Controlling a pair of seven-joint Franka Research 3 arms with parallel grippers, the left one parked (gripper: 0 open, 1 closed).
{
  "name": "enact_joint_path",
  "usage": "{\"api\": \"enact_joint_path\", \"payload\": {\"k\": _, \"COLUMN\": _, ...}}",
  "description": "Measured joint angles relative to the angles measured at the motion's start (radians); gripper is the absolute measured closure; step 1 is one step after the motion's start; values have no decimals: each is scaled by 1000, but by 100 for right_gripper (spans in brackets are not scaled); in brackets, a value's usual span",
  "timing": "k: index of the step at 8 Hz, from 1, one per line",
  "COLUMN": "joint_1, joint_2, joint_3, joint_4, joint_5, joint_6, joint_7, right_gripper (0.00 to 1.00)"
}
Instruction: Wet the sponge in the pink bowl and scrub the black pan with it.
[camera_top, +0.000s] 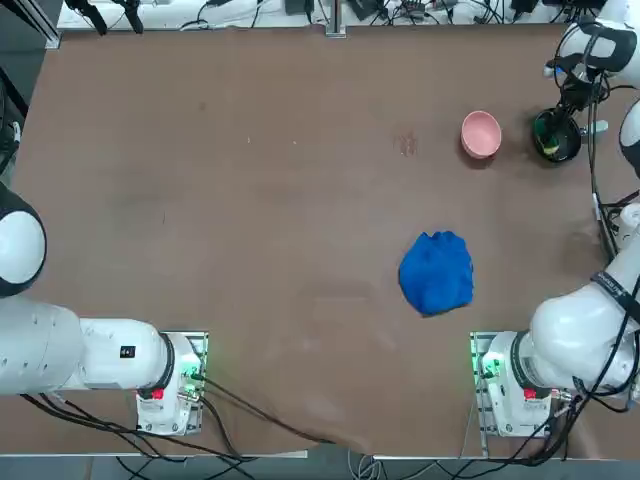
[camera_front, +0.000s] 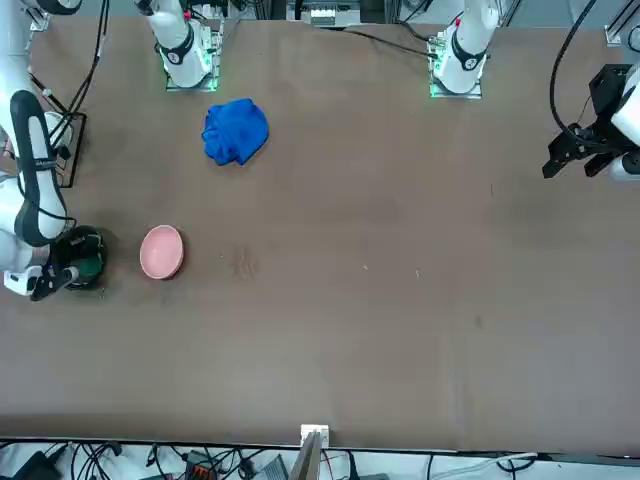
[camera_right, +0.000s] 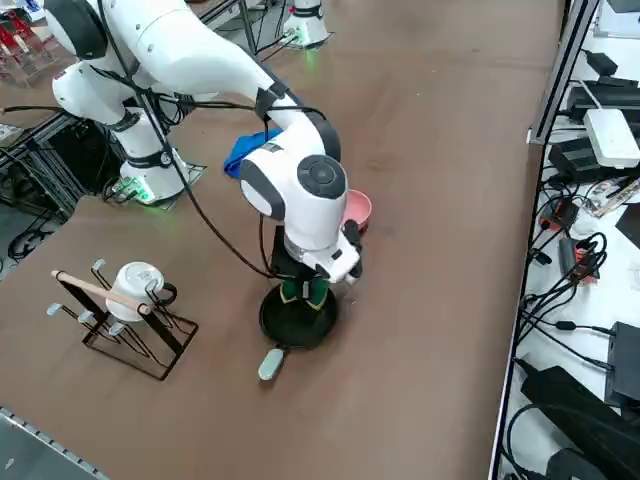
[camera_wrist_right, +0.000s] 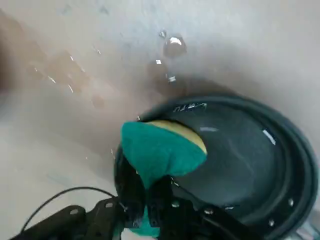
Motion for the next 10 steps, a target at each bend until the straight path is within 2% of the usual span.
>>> {"api": "enact_joint_path", "payload": {"k": 2, "joint_1": -46, "joint_2": -8, "joint_3": -4, "joint_4": -8, "joint_5": -16, "joint_6": 16, "joint_7": -29, "right_gripper": 93}}
{"api": "enact_joint_path", "payload": {"k": 4, "joint_1": -81, "joint_2": -12, "joint_3": -6, "joint_4": -7, "joint_5": -96, "joint_6": 93, "joint_7": -36, "right_gripper": 93}}
{"api": "enact_joint_path", "payload": {"k": 6, "joint_1": -98, "joint_2": -4, "joint_3": -6, "joint_4": -8, "joint_5": -117, "joint_6": 169, "joint_7": -36, "right_gripper": 93}}
{"api": "enact_joint_path", "payload": {"k": 8, "joint_1": -88, "joint_2": 20, "joint_3": 5, "joint_4": -8, "joint_5": -117, "joint_6": 256, "joint_7": -16, "right_gripper": 93}}
{"api": "enact_joint_path", "payload": {"k": 10, "joint_1": -26, "joint_2": 31, "joint_3": 10, "joint_4": -5, "joint_5": -119, "joint_6": 287, "joint_7": 45, "right_gripper": 93}}
